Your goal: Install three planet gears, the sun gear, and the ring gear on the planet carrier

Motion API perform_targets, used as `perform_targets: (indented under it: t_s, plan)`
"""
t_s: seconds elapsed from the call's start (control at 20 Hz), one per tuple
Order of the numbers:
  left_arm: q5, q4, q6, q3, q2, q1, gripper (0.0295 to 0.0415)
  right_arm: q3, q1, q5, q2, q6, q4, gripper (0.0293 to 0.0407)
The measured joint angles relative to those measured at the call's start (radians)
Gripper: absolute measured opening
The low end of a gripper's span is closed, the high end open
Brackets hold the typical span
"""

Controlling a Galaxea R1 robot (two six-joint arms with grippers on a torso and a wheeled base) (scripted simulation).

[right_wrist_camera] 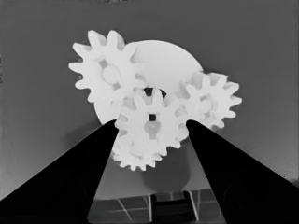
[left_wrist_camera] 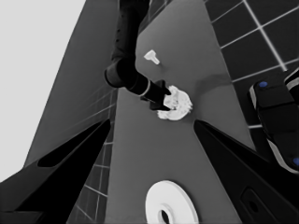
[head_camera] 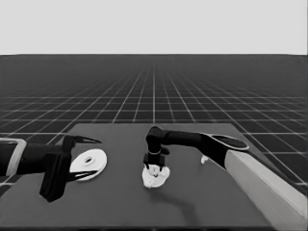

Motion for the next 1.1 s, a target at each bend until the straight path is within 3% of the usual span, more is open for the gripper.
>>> perform_targets:
  t_s: [1.1]
  plan:
    - [0.000,0.000,0.000,0.000,0.000,0.000,0.0385,0.000,0.000,0.000,0.000,0.230,0.000,0.0309]
